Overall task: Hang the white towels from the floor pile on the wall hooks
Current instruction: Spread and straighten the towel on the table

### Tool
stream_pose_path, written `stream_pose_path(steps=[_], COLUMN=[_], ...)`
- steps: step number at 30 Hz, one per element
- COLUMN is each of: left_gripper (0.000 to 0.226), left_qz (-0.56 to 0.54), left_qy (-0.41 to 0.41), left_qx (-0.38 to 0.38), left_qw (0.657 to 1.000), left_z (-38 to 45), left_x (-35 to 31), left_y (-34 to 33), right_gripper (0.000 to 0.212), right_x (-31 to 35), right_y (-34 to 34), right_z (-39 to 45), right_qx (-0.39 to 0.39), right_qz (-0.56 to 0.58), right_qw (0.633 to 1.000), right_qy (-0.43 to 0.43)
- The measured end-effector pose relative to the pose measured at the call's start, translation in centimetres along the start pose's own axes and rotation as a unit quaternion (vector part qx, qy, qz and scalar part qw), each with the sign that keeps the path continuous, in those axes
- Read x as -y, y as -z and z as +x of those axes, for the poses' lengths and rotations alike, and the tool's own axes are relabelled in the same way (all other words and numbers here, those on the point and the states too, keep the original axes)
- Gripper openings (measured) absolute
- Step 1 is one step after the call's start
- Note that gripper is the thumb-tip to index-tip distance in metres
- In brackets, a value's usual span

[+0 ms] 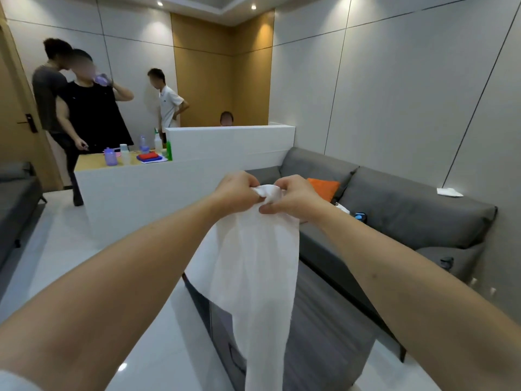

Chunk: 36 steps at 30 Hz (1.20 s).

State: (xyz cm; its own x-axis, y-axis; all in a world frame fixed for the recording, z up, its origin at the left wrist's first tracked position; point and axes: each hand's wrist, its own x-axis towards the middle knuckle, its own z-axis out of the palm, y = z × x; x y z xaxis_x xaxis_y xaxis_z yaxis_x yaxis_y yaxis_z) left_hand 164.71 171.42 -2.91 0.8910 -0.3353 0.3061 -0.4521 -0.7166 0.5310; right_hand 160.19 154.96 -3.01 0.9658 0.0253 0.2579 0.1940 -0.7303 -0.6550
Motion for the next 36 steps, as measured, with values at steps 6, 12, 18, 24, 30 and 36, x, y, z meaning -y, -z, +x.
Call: stream_pose_path(steps=[6,12,18,24,30,36], left_gripper=[0.018,0.026,0.016,0.016,0.023,0.025], left_qz=[0.028,0.156,0.213,0.261,0.312,0.295], left_qy=[-0.003,0.070,0.161,0.211,0.186,0.212], left_qx=[0.019,0.019,-0.038,-0.160,-0.199,-0.106], left_qw=[0.999,0.985,0.963,0.928,0.910,0.926], left_z=[9.7,14.3,16.2,17.0,18.7,24.4], left_x=[3.0,9.3,13.4,13.9,14.5,20.7], left_y=[1.6,1.4,2.3,1.4,-1.4,-2.4], right_gripper=[0.013,0.014,0.010,0.006,0.009,0.015], right_x=[-1.5,-3.2,-6.2,-10.1,-13.1,-15.8], right_y=[0.5,-0.6,-1.2,-0.5,-0.6,-5.5], right_z=[11.4,19.5,25.7,30.1,33.8,40.2], right_qx=[-0.042,-0.070,-0.074,-0.089,-0.078,-0.025], right_qz=[-0.063,-0.074,-0.101,-0.096,-0.119,-0.132], right_qw=[0.997,0.994,0.992,0.991,0.989,0.991], right_qy=[0.012,0.027,0.013,0.029,0.029,-0.015])
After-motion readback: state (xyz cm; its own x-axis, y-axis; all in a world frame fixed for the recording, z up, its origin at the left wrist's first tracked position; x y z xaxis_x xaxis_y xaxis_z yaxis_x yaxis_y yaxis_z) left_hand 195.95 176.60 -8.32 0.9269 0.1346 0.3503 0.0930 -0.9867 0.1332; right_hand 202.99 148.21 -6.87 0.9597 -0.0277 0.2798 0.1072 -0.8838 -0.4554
